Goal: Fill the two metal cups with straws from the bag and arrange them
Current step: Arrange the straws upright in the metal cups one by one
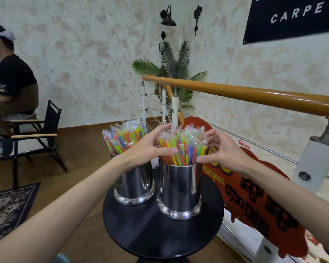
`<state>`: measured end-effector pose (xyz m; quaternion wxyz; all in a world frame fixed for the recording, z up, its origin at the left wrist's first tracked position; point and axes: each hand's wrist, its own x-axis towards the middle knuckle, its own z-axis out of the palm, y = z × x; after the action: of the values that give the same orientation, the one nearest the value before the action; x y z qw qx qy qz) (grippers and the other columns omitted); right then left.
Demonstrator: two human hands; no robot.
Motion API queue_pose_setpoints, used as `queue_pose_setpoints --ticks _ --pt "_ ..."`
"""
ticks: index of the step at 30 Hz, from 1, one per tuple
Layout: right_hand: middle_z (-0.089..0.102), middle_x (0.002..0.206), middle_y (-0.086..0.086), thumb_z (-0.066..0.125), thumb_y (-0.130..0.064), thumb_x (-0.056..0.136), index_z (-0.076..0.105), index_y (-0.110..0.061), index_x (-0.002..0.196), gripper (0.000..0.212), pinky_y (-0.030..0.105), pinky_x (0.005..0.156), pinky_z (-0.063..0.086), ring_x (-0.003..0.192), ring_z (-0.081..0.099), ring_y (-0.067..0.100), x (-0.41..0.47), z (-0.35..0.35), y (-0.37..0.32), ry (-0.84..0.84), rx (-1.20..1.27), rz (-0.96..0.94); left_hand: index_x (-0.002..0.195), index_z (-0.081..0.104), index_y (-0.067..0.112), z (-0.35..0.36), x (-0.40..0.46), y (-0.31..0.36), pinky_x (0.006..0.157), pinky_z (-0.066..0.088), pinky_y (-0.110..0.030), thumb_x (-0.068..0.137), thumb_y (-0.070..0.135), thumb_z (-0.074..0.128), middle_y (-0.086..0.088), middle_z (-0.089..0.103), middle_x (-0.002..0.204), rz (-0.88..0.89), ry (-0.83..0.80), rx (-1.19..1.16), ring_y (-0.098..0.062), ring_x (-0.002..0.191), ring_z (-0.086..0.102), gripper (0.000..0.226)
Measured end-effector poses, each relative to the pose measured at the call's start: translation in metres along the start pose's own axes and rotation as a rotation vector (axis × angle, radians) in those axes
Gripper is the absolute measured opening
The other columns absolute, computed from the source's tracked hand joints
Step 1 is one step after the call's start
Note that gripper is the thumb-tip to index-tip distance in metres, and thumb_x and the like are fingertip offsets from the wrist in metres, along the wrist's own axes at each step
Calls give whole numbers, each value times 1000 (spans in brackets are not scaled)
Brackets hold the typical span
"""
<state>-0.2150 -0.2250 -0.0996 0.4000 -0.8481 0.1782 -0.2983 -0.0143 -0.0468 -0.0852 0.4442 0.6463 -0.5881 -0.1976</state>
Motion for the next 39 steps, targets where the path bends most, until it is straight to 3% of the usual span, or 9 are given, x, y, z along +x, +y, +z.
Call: queue_pose_setpoints --ticks 3,8,11,13,20,25,28,31,39 --pt "64 114 2 97 -17 60 52 -24 109 67 37 86 57 106 65 16 0 -7 3 -9 -27 67 156 20 43 -3 -7 0 110 27 -29 68 57 78 15 19 164 -25 -57 18 -7 145 22 107" --pt "58 120 2 100 -16 54 46 -27 114 81 39 91 55 116 60 19 0 -11 11 -66 -30 152 159 -5 38 18 -14 2 115 23 -16 68 48 88 25 16 156 -15 -68 39 29 127 23 131" --pt "47 143 -3 97 -7 57 32 -30 141 109 36 101 50 132 49 16 7 -6 10 -184 48 198 158 -11 40 38 -10 1 125 13 -38 62 55 91 9 3 168 8 39 144 -2 150 8 141" --pt "41 153 -8 94 -1 60 21 -35 154 124 41 111 45 140 44 15 10 -1 10 -297 110 186 158 -13 40 47 -5 -1 120 11 -32 61 55 91 5 5 167 12 92 144 2 143 8 143" --pt "60 133 -5 99 -19 59 37 -40 141 105 33 99 53 121 63 14 7 4 3 -254 24 119 160 -12 31 55 12 -9 115 21 -27 63 51 91 3 12 161 10 222 98 -8 145 22 143" --pt "61 122 -5 95 -20 66 43 -41 130 85 21 82 52 106 66 6 0 -10 -3 -283 -40 142 151 33 14 45 13 -5 97 42 -6 79 16 86 31 50 125 77 158 -66 22 109 54 90" --pt "62 129 -16 96 -27 65 43 -35 140 93 18 97 48 113 59 -11 1 -9 -2 -322 -22 134 125 61 22 40 17 -14 89 52 -14 84 13 81 14 71 111 100 148 -61 7 101 67 47" --pt "57 144 -13 98 -37 61 36 -37 149 108 45 118 38 135 52 9 2 -5 3 -363 38 132 120 68 12 38 17 -18 75 53 -14 89 17 76 6 77 103 68 167 -89 -3 93 72 32" --pt "56 140 -21 96 -52 59 37 -41 147 107 43 116 40 132 52 4 -6 6 3 -241 -82 73 109 73 12 38 27 -27 81 54 -24 90 15 75 2 78 98 -12 221 -179 -10 93 73 20"
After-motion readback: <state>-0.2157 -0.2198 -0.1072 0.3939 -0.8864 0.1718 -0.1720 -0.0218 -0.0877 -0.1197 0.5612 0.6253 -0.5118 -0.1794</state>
